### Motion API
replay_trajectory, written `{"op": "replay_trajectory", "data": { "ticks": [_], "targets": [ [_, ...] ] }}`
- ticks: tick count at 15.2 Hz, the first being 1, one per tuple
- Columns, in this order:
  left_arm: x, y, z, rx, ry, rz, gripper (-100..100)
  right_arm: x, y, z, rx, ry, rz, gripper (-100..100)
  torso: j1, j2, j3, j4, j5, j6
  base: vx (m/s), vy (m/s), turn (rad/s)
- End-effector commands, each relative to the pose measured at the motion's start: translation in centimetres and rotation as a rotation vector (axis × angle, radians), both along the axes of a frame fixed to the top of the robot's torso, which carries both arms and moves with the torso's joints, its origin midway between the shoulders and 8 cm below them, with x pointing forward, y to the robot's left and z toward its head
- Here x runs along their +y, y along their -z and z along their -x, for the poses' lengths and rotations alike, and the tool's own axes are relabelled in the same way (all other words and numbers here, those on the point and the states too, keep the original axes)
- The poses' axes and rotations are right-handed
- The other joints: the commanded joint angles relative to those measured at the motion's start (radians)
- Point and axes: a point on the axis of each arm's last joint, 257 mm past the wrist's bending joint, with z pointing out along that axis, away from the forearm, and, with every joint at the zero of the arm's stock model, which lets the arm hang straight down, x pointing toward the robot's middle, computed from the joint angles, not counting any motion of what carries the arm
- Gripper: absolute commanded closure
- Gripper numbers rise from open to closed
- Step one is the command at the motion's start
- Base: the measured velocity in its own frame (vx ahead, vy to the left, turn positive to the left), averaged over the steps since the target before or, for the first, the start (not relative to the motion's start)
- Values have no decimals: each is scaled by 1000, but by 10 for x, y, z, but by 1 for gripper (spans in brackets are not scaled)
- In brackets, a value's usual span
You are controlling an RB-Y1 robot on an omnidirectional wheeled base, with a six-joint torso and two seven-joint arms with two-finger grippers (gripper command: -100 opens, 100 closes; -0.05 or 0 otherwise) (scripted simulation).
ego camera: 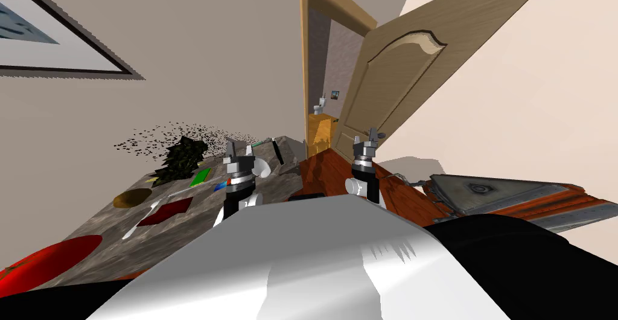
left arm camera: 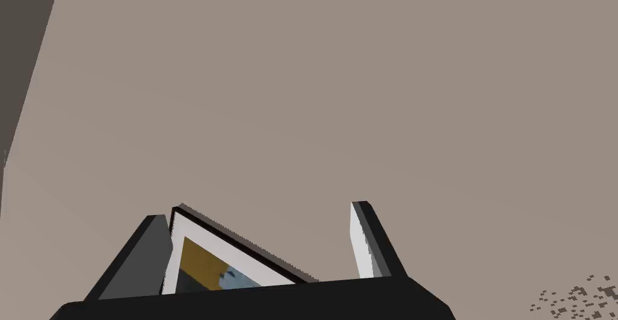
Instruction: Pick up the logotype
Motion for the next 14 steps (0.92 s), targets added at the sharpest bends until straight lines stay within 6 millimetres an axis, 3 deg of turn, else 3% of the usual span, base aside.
{"op": "replay_trajectory", "data": {
  "ticks": [1,5,7,14],
  "targets": [
    [-12,5,-3,13,46,-22,-100,0,0,0,0,0,0,0,0,0,0,0,0,0,1,-27,-17],
    [-29,12,-4,28,105,-40,-100,0,0,0,0,0,0,0,-6,-1,-1,0,-1,0,15,-82,-14],
    [-50,22,-5,46,177,-51,-100,0,0,0,0,0,0,0,-7,-1,-1,0,-2,0,19,-109,-18],
    [-90,45,1,97,324,-96,-100,0,0,0,0,0,0,0,-8,-2,-1,0,-2,0,27,-112,-13]
  ]
}}
